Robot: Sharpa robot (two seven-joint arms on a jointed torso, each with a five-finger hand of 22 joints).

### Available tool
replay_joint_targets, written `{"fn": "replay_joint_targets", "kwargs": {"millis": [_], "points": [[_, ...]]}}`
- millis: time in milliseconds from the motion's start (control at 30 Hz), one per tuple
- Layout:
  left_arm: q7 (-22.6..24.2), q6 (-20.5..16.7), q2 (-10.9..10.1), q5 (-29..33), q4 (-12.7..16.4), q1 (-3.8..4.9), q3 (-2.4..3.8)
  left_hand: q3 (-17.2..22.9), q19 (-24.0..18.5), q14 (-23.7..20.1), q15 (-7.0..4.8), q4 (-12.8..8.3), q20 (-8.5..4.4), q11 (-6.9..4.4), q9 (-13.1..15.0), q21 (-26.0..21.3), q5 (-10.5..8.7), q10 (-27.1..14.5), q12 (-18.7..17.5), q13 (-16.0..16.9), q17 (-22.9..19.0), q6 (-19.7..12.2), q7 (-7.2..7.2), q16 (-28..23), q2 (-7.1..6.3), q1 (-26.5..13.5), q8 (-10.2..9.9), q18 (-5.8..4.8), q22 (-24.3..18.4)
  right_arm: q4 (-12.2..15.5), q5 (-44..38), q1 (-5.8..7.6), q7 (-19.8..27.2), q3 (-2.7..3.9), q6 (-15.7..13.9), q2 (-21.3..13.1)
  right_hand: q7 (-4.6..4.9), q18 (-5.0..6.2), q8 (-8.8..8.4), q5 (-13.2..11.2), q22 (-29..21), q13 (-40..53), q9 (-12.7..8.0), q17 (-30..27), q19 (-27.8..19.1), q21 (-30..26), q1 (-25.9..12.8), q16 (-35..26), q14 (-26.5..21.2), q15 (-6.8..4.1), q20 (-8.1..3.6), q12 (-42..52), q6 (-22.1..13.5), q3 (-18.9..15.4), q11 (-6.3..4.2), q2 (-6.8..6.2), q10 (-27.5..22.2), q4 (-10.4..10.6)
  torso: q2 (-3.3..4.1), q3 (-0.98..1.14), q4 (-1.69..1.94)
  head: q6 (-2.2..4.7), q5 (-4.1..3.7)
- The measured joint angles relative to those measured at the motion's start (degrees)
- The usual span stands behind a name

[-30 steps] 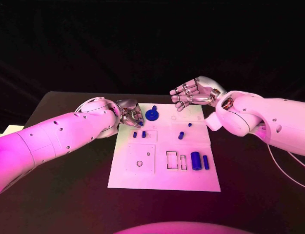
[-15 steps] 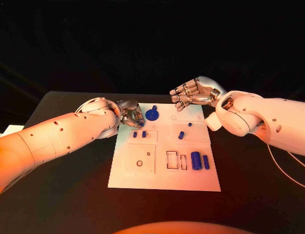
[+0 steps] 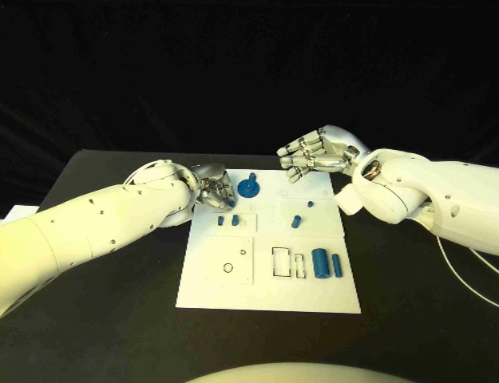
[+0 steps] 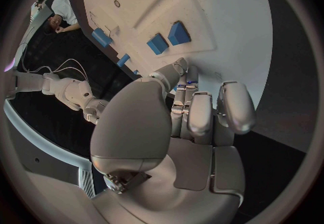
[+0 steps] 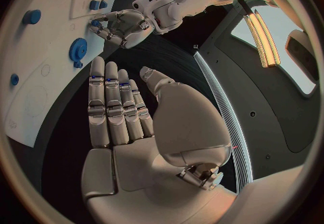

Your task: Assemble the parts on the task board

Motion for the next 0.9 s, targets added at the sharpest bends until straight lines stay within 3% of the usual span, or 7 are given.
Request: {"fn": "replay_joint_targets", "kwargs": {"millis": [433, 767, 900], "points": [[-0.79, 1.62, -0.16, -0.01, -0.22, 0.07, 0.06, 0.38, -0.01, 0.0, 0.0, -0.38, 0.4, 0.0, -1.11, 0.0, 0.0, -1.24, -0.43, 0.14, -0.4, -2.84, 0.21, 0.23, -0.79, -0.79, -2.19, 0.0, 0.12, 0.05, 0.02, 0.0, 0.0, 0.0, 0.01, -0.08, 0.0, 0.0, 0.0, 0.0, 0.01, 0.0, 0.0, 0.01, 0.0, 0.0, 0.0, 0.0, 0.0, 0.0, 0.0, 0.0, 0.0, 0.0, 0.0, 0.0, 0.0, 0.0, -0.03, -0.03, 0.07, -0.07, -0.05], [-0.79, 1.74, -0.28, 0.01, -0.24, 0.09, 0.08, 0.49, -0.01, 0.12, 0.12, -0.49, 0.4, 0.18, -1.61, 0.0, 0.0, -1.44, -0.43, 0.35, -0.68, -4.07, 0.42, 0.23, -1.03, -1.03, -2.61, -0.01, 0.23, -0.13, 0.01, -0.01, -0.13, 0.0, 0.01, -0.08, 0.0, 0.0, 0.0, 0.0, -0.11, 0.0, 0.0, -0.04, 0.0, 0.0, 0.0, 0.0, -0.21, 0.21, 0.0, 0.0, 0.0, 0.0, 0.0, 0.0, 0.0, 0.0, -0.03, -0.09, 0.08, -0.05, -0.13], [-0.79, 1.45, -1.43, 0.03, 0.77, 0.09, 0.06, 0.86, 0.09, 0.01, 0.42, -0.85, 0.5, 0.59, -2.17, 0.0, 0.0, -1.85, -0.43, 0.43, -0.77, -5.5, 1.04, 0.23, -1.09, -1.08, -2.62, -0.01, 0.3, -0.71, -1.06, -0.02, -0.95, 0.0, 0.08, -0.07, 0.0, 0.0, 0.0, -0.73, -0.11, 0.0, 0.0, 0.05, 0.81, -0.15, 0.0, 0.23, 0.39, 0.29, 0.41, 0.0, 0.0, -0.11, -0.03, 0.0, -0.86, -0.11, -0.04, -0.09, 0.08, 0.05, -0.18]]}}
